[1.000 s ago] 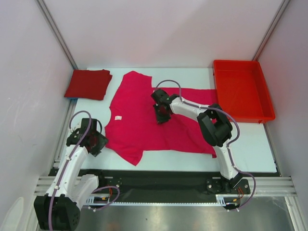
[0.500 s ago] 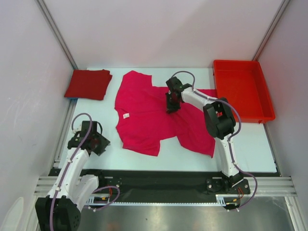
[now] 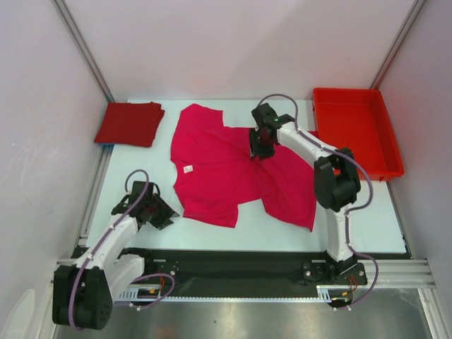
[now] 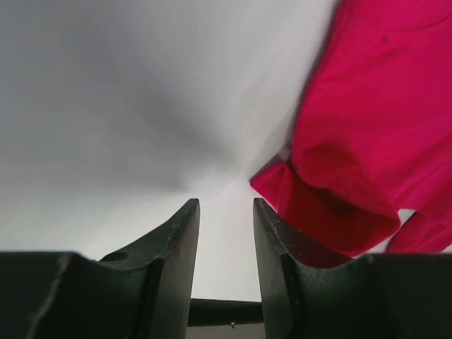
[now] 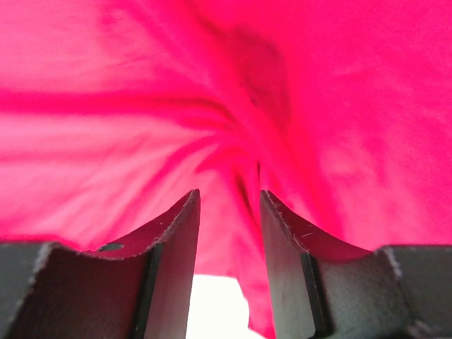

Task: Fold and stack the t-shirts
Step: Flatten the tshirt out

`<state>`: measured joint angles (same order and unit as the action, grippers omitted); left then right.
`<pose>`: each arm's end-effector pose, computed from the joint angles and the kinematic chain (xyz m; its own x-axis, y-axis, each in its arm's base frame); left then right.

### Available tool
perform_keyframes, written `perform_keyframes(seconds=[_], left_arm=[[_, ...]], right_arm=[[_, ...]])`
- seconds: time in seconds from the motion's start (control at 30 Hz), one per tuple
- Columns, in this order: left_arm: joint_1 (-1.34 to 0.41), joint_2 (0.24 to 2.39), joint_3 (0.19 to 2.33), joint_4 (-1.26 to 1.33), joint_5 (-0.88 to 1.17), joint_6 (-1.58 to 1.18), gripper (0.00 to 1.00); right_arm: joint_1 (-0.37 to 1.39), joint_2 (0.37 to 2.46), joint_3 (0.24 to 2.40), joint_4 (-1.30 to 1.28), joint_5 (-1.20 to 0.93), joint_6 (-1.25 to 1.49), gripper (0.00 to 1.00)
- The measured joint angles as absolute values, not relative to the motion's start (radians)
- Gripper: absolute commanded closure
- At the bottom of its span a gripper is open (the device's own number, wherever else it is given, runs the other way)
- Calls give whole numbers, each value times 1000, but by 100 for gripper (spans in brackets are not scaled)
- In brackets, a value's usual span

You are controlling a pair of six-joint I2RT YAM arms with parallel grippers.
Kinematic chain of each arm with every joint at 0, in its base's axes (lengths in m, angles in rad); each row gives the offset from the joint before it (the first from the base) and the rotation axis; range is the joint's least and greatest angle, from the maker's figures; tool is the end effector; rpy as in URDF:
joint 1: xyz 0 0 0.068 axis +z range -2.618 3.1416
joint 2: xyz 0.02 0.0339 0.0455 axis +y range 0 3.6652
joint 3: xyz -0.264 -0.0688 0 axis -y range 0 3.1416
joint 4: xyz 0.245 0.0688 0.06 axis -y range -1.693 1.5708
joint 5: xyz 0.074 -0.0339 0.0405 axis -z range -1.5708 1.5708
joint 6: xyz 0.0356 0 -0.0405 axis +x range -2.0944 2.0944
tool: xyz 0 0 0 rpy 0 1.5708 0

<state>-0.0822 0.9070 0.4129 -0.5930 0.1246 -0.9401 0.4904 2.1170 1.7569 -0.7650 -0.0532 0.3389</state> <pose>0.1515 -0.0169 0.1613 -0.6326 -0.7520 -0.1854 -0.6305 0.6391 -0.4405 0.4003 0.2159 0.2101 -0.9138 -0.1115 -0.3906 -0.1980 0.9619 0.1886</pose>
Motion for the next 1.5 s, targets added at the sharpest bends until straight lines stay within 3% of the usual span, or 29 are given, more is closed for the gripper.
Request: perform_keyframes(seconds=[0.33,0.73,0.8,0.93,1.17,1.3,1.33,1.5], left_arm=[[-203,1024,414,-521,113,-979,55],[-249,1177,492,-467,95,-995,59],[-265,1208,514,-471,83,-996,62],[-284,1256,533,-458,78,-1016,78],[-295,1245,525,-452,56,-1031,78],[-297,1221,508,-451,38,-1040,91],[-297,1219,506,-455,34,-1042,98],[-299,1174,503,-511,-19,-1044,100]], right_arm=[[493,1770,1652,-787,-54,335,56],[460,1621,1478,-842,-57,311,56],[452,1596,1464,-842,-57,309,57],[435,1544,1442,-845,-57,300,56],[419,1481,1393,-867,-43,286,56],[414,1452,1372,-874,-42,286,56],[413,1446,1368,-877,-42,286,56],[412,1419,1338,-881,-43,288,55]])
